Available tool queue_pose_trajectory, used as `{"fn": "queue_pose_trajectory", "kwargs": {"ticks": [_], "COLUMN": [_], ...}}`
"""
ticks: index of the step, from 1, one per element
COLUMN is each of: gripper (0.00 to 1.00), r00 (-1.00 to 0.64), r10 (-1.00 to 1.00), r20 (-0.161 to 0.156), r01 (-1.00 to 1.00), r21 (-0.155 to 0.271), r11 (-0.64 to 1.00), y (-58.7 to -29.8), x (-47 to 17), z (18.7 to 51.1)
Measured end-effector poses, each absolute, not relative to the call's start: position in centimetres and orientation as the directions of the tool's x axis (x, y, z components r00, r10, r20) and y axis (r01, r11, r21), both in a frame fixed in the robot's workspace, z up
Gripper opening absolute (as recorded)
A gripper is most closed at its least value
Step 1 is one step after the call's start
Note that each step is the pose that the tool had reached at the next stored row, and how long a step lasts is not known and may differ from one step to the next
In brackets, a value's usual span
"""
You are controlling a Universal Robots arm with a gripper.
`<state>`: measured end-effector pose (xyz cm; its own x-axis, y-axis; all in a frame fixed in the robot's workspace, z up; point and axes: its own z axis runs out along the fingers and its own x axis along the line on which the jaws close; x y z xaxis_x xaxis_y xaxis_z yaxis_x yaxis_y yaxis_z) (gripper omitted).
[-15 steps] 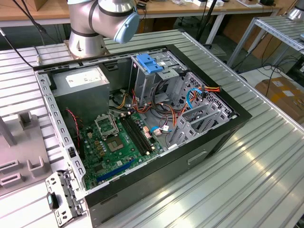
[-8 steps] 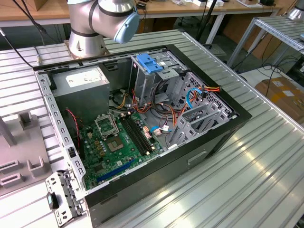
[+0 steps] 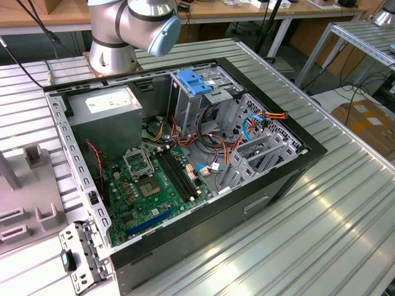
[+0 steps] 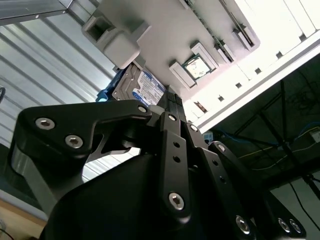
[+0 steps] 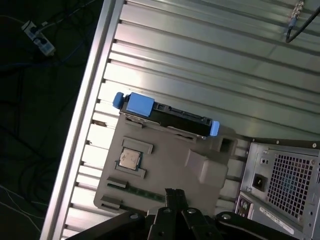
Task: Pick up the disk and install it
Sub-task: 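Pick up the disk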
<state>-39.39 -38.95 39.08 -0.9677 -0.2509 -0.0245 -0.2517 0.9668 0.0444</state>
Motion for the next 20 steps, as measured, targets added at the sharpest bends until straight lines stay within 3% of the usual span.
{"fn": "queue_pose_trajectory", "kwargs": {"ticks": [20], "gripper": [0.11], "r00": [-0.916], "r10": [-0.401], "r20": [-0.025], "r01": [-0.401], "r21": [0.044], "r11": [0.915], "y": [-38.95], "x": [-39.39], "z": [39.08]}}
